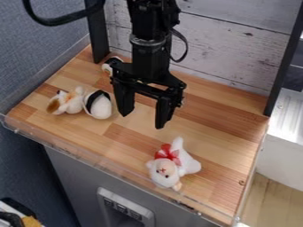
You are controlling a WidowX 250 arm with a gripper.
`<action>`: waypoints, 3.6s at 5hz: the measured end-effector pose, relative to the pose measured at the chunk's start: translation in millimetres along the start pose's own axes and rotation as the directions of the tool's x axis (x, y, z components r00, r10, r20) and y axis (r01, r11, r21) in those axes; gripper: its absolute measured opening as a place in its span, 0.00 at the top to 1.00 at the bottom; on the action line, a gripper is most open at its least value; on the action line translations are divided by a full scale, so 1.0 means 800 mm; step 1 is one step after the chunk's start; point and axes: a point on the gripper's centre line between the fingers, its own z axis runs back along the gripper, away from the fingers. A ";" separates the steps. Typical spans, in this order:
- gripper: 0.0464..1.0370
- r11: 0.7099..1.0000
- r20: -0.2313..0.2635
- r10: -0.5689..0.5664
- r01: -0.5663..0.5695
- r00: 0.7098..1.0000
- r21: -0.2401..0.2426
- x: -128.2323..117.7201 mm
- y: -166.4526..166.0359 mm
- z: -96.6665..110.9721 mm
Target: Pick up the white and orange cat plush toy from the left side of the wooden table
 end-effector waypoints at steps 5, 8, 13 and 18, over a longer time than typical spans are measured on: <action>0.04 0.996 -0.013 0.085 -0.085 0.996 -0.003 0.046 0.185 -0.009; 0.04 0.999 -0.004 0.036 -0.036 0.999 -0.004 0.049 0.219 -0.036; 0.36 0.996 0.008 0.089 -0.089 0.996 0.012 0.026 0.221 -0.089; 0.96 0.998 -0.004 0.060 -0.060 0.998 0.000 0.012 0.248 -0.081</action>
